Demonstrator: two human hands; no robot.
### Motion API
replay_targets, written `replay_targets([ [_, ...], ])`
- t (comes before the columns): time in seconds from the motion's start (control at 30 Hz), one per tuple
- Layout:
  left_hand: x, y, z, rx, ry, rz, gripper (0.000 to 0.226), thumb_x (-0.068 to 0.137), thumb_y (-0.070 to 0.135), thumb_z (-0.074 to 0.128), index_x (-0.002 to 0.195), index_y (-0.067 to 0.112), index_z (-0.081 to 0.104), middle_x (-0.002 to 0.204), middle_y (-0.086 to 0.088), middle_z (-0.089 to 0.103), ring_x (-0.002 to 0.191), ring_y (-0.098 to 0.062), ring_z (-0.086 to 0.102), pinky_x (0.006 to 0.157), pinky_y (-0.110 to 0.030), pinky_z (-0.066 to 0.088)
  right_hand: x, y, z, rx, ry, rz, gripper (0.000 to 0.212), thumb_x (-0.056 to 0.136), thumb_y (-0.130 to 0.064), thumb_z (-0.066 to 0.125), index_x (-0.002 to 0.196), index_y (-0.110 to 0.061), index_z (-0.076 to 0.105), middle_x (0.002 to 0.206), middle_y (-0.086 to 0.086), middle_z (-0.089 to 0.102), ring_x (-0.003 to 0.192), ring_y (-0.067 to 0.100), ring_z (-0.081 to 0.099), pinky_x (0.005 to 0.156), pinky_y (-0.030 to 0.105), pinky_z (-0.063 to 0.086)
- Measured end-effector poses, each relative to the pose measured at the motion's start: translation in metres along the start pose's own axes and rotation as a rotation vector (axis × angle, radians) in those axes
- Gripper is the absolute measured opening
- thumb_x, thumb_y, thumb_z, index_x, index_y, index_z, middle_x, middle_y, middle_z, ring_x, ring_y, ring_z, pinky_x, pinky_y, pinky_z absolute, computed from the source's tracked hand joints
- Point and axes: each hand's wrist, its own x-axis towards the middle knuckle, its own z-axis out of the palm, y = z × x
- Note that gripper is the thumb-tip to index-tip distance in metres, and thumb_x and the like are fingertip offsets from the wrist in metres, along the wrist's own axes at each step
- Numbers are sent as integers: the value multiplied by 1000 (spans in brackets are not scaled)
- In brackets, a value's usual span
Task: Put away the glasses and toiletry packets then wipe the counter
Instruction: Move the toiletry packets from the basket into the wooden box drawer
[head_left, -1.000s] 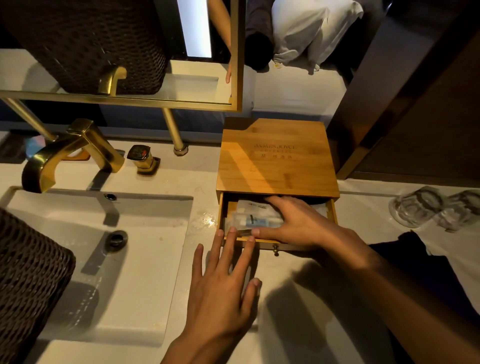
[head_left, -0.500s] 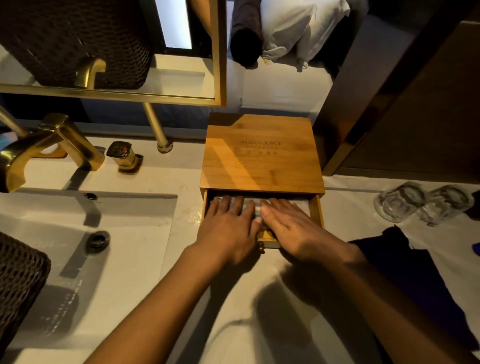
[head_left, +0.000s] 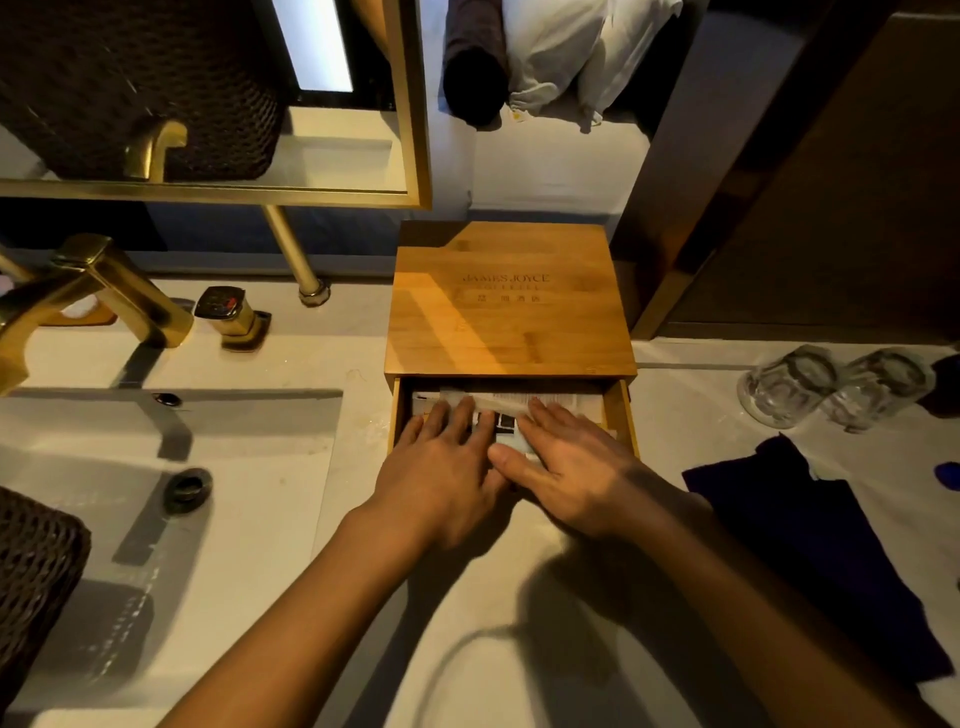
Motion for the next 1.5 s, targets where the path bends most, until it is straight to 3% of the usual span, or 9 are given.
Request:
replay_targets([
  [0.1,-2,-1,2,-10,6,0,70,101,63,18,161,29,12,171,-4,10,158,-27,8,128,-45,9,2,3,0,92,66,29,111,67,-94,-1,154,-32,27,164,-7,20,152,14,18,121,40,20],
  [0.3,1,-6,-5,-28,-13,4,76,99,66,18,162,26,6,171,-5,-1,158,-24,-3,128,-42,6,4,1,0,47,62,6,94,81,-84,8,157,-30,21,166,-8,13,153,10,9,123,36,9],
  [0.43,-11,-13,-18,-40,176,80,59,102,59,31,153,30,37,164,-2,32,151,-25,31,115,-41,39,-24,3,16,218,523,-133,52,99,-52,37,142,-28,50,149,-8,48,137,4,43,111,23,38],
  [0.53,-1,-21,-41,-92,501,151,40,101,52,38,126,30,60,123,6,65,109,-16,64,78,-33,57,-51,4,41,688,779,-111,30,96,-17,47,102,-30,74,107,-10,71,98,7,68,79,23,59],
  [0.63,35,-32,-62,-109,626,165,41,103,48,42,132,25,59,130,0,64,116,-21,61,91,-37,51,-61,-4,60,1066,601,160,33,97,-13,54,80,-27,78,83,-4,74,79,17,71,62,29,61],
  [0.73,82,-46,-74,0,437,84,58,104,55,30,157,30,29,166,-6,27,154,-31,21,123,-49,22,-50,-17,70,1095,260,343,36,91,-45,60,79,-15,77,68,2,72,66,17,67,67,32,55],
  [0.9,127,-65,-64,45,372,22,69,97,71,8,159,43,1,171,-3,-5,157,-35,-7,124,-55,-7,-25,-31,72,1110,179,390,39,89,-56,60,87,-20,75,80,-8,77,69,10,72,64,25,53],
  [1.1,131,-69,-57,43,446,34,70,95,74,5,159,45,5,171,-1,0,158,-32,-3,125,-52,-6,-17,-33,72,1279,195,454,23,92,-41,63,97,-21,74,88,-5,79,76,12,75,66,21,56],
  [1.5,134,-69,-56,45,497,39,68,96,73,6,158,46,7,171,-2,3,158,-33,1,127,-52,-2,-13,-24,68,1296,210,390,30,99,-26,51,84,-12,74,77,8,77,65,13,70,59,21,53],
])
